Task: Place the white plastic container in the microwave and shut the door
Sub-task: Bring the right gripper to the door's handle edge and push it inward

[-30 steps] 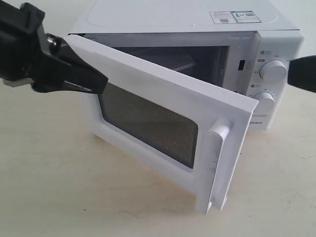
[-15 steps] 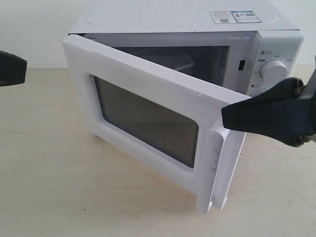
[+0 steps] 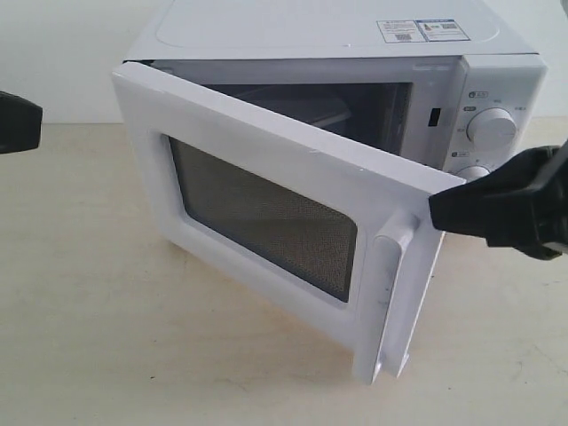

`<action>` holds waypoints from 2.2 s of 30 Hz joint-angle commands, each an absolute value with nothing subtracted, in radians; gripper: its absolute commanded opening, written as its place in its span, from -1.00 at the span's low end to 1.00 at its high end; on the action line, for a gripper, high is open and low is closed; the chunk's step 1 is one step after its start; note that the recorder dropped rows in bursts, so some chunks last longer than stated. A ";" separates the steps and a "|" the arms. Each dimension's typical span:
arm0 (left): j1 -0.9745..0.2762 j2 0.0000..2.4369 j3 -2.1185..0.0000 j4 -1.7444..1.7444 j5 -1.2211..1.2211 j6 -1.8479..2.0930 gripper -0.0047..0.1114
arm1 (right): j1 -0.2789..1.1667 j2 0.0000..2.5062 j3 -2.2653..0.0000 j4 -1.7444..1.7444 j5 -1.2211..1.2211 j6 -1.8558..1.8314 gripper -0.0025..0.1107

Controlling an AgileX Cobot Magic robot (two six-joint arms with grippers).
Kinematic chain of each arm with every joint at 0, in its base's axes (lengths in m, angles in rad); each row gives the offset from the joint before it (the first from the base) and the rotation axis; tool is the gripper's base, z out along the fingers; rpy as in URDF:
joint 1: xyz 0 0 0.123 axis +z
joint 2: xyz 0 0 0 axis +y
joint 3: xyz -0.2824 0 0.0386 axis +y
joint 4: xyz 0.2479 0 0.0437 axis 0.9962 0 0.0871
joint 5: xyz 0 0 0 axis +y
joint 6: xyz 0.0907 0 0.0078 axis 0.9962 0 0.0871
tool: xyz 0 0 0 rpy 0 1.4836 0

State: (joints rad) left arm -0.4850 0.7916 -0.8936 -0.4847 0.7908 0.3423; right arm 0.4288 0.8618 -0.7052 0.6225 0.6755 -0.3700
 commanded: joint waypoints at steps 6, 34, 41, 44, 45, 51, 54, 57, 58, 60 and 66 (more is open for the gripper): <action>-0.489 0.785 -0.889 -0.480 0.792 0.318 -0.84 | 0.429 0.863 -0.710 0.419 0.559 -0.216 -0.96; -0.489 0.785 -0.889 -0.482 0.762 0.308 -0.84 | 0.573 0.893 -0.690 0.466 0.356 -0.172 -0.96; -0.489 0.785 -0.889 -0.482 0.788 0.308 -0.84 | 0.611 1.058 -0.690 0.466 0.223 -0.181 -0.96; -0.489 0.785 -0.889 -0.482 0.806 0.308 -0.84 | 0.611 1.088 -0.690 0.464 0.201 -0.181 -0.96; -0.489 0.785 -0.889 -0.482 0.806 0.308 -0.84 | 0.611 1.094 -0.690 0.462 0.195 -0.181 -0.96; -0.489 0.785 -0.889 -0.482 0.806 0.308 -0.84 | 0.606 1.116 -0.690 0.436 0.150 -0.184 -0.96; -0.489 0.785 -0.889 -0.482 0.806 0.308 -0.84 | 0.572 1.128 -0.690 0.436 0.145 -0.184 -0.96; -0.489 0.785 -0.889 -0.482 0.806 0.308 -0.84 | 0.528 1.130 -0.690 0.424 0.145 -0.188 -0.96; -0.489 0.785 -0.889 -0.482 0.806 0.308 -0.84 | 0.515 1.130 -0.690 0.419 0.139 -0.191 -0.96; -0.489 0.785 -0.889 -0.482 0.804 0.308 -0.84 | 0.487 1.130 -0.690 0.410 0.131 -0.193 -0.96; -0.489 0.785 -0.889 -0.482 0.796 0.308 -0.84 | 0.414 1.130 -0.690 0.397 0.089 -0.193 -0.96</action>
